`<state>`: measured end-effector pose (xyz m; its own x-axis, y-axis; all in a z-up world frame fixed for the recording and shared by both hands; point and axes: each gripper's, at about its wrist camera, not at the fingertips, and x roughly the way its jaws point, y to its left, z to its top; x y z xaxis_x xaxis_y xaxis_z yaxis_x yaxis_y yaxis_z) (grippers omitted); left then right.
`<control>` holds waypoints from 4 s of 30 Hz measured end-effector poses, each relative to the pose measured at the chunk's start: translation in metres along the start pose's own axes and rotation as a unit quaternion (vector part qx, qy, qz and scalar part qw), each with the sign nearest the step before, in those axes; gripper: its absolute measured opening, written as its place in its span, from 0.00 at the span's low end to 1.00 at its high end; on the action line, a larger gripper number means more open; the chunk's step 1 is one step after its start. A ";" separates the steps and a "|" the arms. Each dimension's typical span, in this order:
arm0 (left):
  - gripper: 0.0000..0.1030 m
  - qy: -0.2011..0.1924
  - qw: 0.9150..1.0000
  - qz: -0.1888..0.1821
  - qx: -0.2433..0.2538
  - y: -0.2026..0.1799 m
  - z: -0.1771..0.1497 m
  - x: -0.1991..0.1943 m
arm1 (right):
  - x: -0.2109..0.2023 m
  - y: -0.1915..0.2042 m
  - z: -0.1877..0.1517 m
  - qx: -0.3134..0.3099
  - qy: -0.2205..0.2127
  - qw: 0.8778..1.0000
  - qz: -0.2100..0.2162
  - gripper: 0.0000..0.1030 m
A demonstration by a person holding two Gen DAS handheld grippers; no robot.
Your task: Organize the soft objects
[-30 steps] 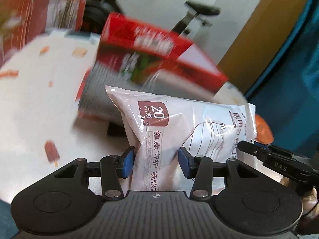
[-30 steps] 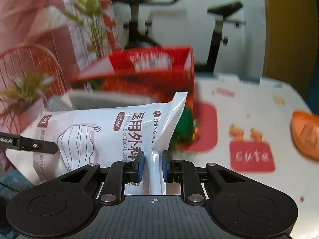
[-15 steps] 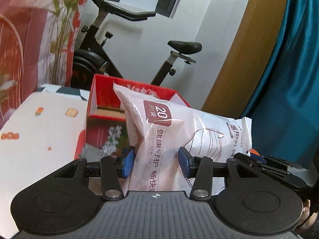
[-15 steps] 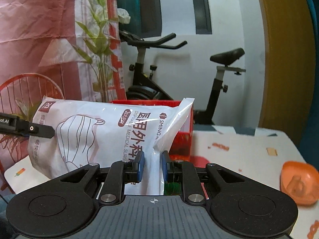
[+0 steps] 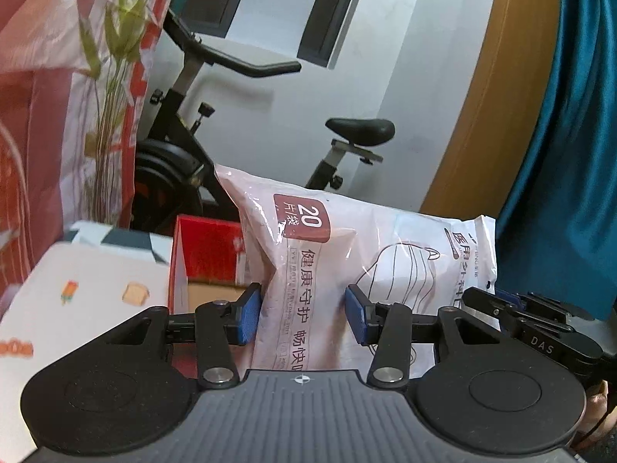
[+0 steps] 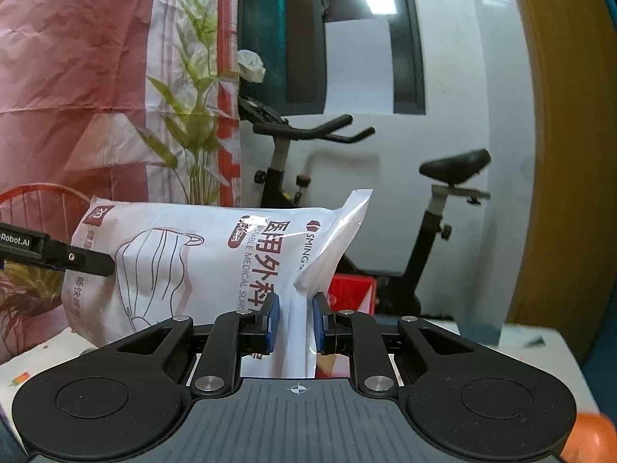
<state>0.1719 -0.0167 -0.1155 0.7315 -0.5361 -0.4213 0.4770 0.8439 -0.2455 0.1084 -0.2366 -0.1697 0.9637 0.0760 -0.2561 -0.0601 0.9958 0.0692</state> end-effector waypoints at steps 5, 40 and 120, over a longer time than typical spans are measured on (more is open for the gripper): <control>0.47 -0.004 1.000 0.007 0.009 0.009 0.021 0.027 | 0.038 -0.011 0.023 -0.020 0.000 1.000 0.007 0.16; 0.31 0.188 0.970 0.108 0.111 0.062 0.032 0.208 | 0.267 -0.036 -0.002 -0.101 0.219 0.970 0.010 0.14; 0.70 0.062 0.988 0.104 -0.091 0.049 -0.110 -0.003 | 0.032 0.011 -0.178 0.141 0.223 0.964 0.038 0.26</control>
<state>0.1396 0.0281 -0.2226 0.7334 -0.3531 -0.5809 0.2186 0.9316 -0.2904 0.0919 -0.2139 -0.3481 0.7478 0.2259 -0.6243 0.0065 0.9378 0.3471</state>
